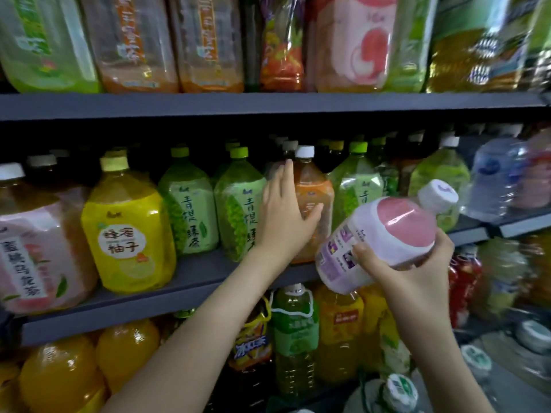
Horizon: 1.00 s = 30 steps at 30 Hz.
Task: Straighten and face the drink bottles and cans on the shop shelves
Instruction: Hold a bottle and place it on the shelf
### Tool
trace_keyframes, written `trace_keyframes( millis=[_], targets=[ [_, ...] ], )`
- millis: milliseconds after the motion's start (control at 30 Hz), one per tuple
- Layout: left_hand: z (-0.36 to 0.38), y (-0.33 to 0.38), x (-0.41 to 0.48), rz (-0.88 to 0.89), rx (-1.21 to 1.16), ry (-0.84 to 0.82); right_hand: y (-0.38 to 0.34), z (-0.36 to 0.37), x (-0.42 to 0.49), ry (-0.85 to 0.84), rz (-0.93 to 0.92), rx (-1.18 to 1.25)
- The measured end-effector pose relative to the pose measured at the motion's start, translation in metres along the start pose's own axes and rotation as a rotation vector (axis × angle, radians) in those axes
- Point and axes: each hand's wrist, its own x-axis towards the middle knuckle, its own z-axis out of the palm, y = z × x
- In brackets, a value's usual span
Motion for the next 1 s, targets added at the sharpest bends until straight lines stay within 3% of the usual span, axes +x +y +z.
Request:
trace_keyframes(
  millis=[133, 233, 433, 667, 900, 1000],
  targets=[
    [0.014, 0.012, 0.038, -0.17, 0.072, -0.071, 0.001, -0.018, 0.018, 0.024, 0.005, -0.031],
    [0.012, 0.019, 0.041, -0.188, 0.156, 0.022, 0.002, -0.025, 0.026, 0.046, 0.01, -0.019],
    [-0.002, 0.032, -0.003, 0.041, -0.154, 0.22, 0.001, -0.025, 0.031, 0.027, 0.05, 0.027],
    [-0.063, 0.025, -0.052, -0.167, -0.365, 0.539, -0.006, -0.002, 0.031, -0.031, 0.055, -0.031],
    [-0.121, 0.0, -0.048, -0.301, -0.605, 0.435, -0.012, 0.064, 0.039, -0.095, 0.086, -0.208],
    [-0.124, -0.01, -0.04, -0.326, -0.554, 0.397, -0.017, 0.091, 0.041, -0.115, 0.068, -0.366]
  ],
)
